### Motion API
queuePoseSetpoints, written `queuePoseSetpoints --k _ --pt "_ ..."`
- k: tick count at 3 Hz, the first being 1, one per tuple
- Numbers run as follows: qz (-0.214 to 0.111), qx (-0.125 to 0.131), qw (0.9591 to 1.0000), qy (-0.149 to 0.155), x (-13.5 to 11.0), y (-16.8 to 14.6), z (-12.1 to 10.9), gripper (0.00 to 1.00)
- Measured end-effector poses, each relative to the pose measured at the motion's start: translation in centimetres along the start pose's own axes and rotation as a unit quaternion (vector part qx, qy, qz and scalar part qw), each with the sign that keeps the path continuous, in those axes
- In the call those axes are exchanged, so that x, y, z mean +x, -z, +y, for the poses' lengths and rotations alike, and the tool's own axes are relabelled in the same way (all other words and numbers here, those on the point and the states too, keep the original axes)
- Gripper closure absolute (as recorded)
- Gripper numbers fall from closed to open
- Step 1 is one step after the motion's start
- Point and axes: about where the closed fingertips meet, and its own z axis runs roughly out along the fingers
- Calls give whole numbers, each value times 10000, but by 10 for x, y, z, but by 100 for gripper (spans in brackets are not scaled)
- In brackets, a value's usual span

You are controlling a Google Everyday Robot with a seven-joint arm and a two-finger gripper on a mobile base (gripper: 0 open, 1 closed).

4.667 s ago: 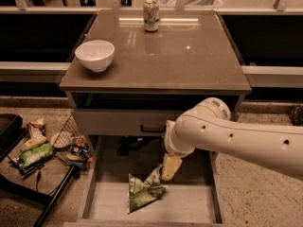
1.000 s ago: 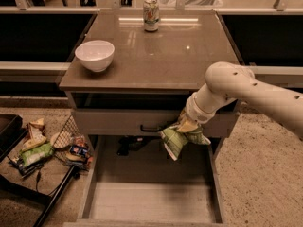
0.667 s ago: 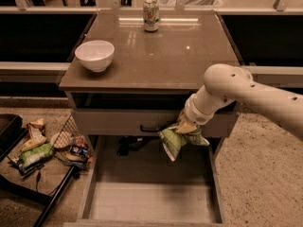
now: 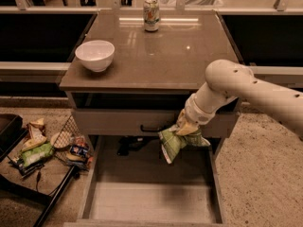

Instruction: Pick green jalapeno chip bag from middle drawer and place on counter

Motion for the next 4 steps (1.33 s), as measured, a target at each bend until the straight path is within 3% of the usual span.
queuePoseSetpoints --k 1,2,3,4 --pt "-673 -523 9941 667 -1 55 22 100" --pt "-963 -1080 9810 1289 11 81 55 100" --pt "-1090 -1190 9710 1763 17 134 68 100" --pt "-701 -745 9733 2053 5 202 45 100"
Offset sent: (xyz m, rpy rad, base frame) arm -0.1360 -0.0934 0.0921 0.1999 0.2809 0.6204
